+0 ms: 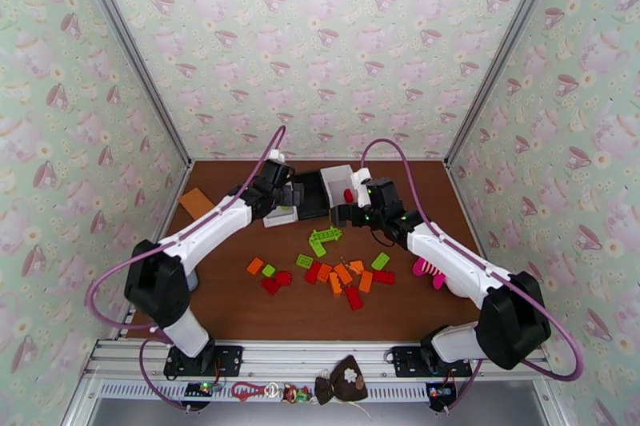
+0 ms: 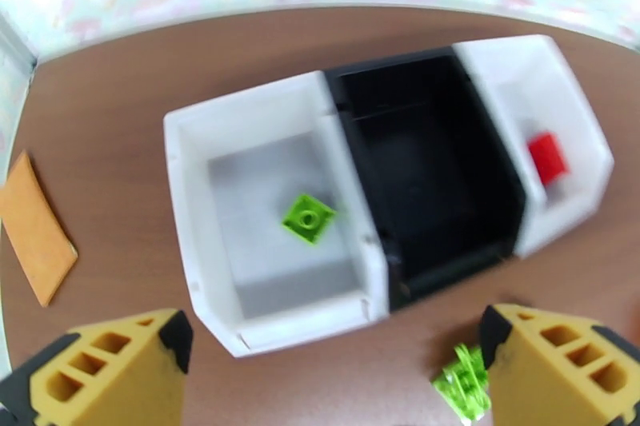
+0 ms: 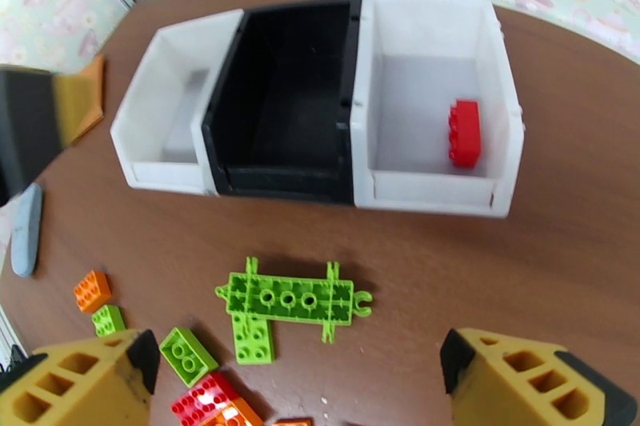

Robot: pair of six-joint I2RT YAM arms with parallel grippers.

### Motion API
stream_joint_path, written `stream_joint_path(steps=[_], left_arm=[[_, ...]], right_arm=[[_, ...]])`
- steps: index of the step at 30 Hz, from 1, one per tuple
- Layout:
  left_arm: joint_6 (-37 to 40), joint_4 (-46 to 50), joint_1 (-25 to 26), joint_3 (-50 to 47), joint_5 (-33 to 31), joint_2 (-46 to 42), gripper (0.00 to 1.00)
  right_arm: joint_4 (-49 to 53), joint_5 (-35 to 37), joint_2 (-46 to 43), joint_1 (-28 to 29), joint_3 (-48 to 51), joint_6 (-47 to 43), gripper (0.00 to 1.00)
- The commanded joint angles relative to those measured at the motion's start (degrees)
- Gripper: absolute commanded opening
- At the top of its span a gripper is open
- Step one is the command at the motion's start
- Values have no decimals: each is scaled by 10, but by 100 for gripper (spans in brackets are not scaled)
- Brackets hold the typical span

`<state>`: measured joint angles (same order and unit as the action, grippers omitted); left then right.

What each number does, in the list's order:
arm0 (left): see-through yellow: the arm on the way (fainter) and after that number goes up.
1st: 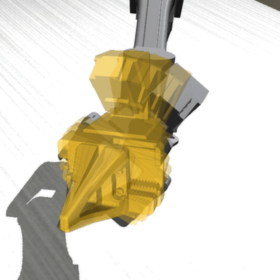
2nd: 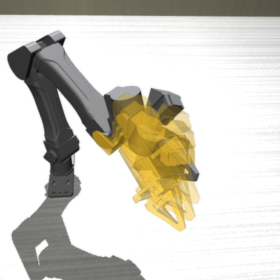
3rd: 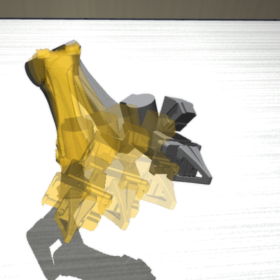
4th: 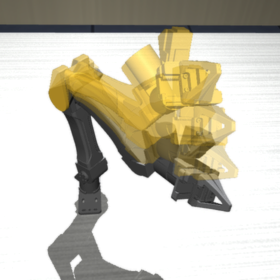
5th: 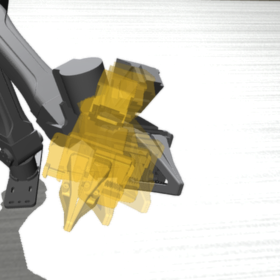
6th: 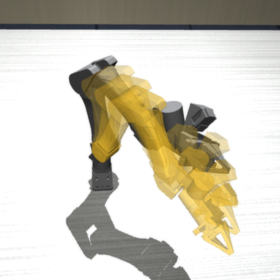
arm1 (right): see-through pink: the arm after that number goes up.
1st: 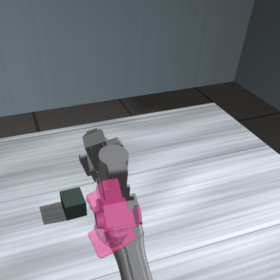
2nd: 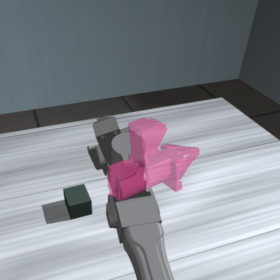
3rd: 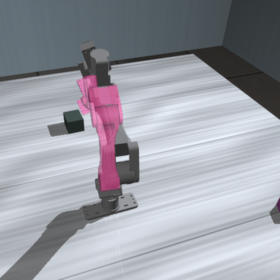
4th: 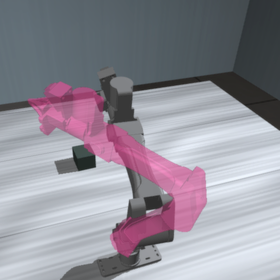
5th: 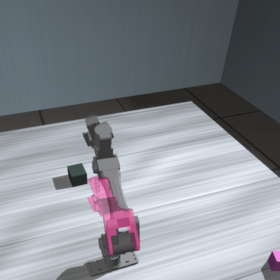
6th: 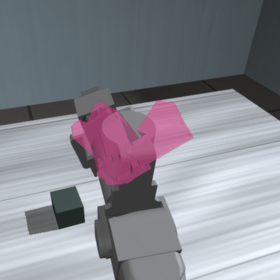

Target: Sort the legos into containers by color

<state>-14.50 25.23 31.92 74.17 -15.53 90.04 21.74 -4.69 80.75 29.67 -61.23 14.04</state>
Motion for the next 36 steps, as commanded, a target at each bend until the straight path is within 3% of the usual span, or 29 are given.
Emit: stream_joint_path(steps=[1, 7, 9, 13, 20, 30, 36], left_arm=[[80, -85, 17, -91, 47, -69, 100], [164, -104, 58, -165, 126, -168, 100], [192, -105, 64, -202, 179, -198, 100], [253, -108, 71, -245, 287, -237, 100], [345, -108, 81, -292, 414, -246, 100], [388, -152, 96, -350, 438, -272, 100], [376, -170, 98, -353, 442, -268, 100]], right_arm=[[68, 65, -29, 15, 14, 37, 99], [187, 114, -29, 51, 30, 90, 100], [205, 115, -29, 61, 40, 107, 100], [228, 105, -25, 77, 55, 130, 100], [210, 74, 12, 86, 67, 148, 96], [163, 65, 84, 89, 69, 160, 88], [154, 71, 111, 89, 69, 164, 77]])
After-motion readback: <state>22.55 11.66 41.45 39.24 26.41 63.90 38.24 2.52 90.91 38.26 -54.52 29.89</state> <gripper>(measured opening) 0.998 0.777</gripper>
